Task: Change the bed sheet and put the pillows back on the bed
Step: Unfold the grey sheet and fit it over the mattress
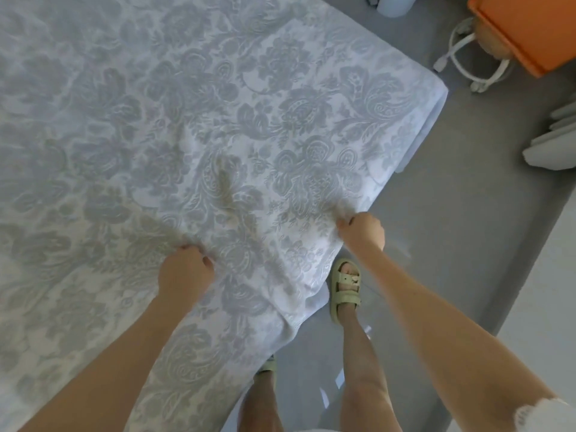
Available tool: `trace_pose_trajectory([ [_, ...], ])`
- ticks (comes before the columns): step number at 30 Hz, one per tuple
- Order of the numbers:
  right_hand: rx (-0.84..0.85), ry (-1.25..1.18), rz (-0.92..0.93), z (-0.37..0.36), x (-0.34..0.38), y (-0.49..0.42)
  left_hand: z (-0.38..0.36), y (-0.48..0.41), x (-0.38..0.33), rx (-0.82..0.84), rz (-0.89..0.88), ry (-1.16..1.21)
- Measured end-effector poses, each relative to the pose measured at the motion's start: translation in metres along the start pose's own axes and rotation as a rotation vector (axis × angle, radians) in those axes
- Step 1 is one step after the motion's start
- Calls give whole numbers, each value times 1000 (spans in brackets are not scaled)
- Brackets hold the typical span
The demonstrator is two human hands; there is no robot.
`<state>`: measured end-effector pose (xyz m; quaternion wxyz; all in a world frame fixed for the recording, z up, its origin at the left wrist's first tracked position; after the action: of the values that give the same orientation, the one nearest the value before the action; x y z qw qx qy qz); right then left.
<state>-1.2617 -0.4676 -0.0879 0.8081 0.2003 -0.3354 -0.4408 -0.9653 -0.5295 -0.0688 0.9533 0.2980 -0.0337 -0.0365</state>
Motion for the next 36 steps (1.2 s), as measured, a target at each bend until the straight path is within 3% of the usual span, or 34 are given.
trace_pose_trajectory([
  [4, 120, 166, 204, 32, -7, 1, 22, -4, -21, 57, 128, -101],
  [8, -12, 259, 354, 91, -11, -15, 42, -16, -45, 92, 213, -142],
  [13, 271, 244, 162, 109, -2, -57, 55, -34, -82, 81, 186, -103],
  [18, -76, -130, 9, 164, 19, -136, 57, -55, -148, 13, -30, 9],
  [21, -144, -374, -64, 180, 28, -192, 55, -66, -190, -35, -99, 66],
  [23, -189, -402, -58, 187, 31, -215, 56, -70, -211, -60, -56, 115],
  [28, -188, -489, -168, 202, 28, -237, 58, -73, -232, -25, 18, 87],
  [32, -57, -869, -435, 214, 30, -251, 62, -72, -234, 14, 33, 71],
  [34, -71, -802, -427, 221, 32, -265, 62, -73, -233, -13, 34, 105],
  [36, -132, -543, -326, 231, 35, -270, 62, -77, -228, -22, 67, 140],
])
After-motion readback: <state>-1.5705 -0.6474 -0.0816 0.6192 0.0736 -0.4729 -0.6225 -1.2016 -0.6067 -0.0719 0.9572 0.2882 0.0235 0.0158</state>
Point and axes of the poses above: each hand's wrist, its own y-axis away from the middle knuckle, its own z-axis out of the back of the hand, x = y × z, the point moved 1 cm from there along -y, towards the middle knuckle, and after that the axes turned 9 degrees about -y, right-handed, at the moved point
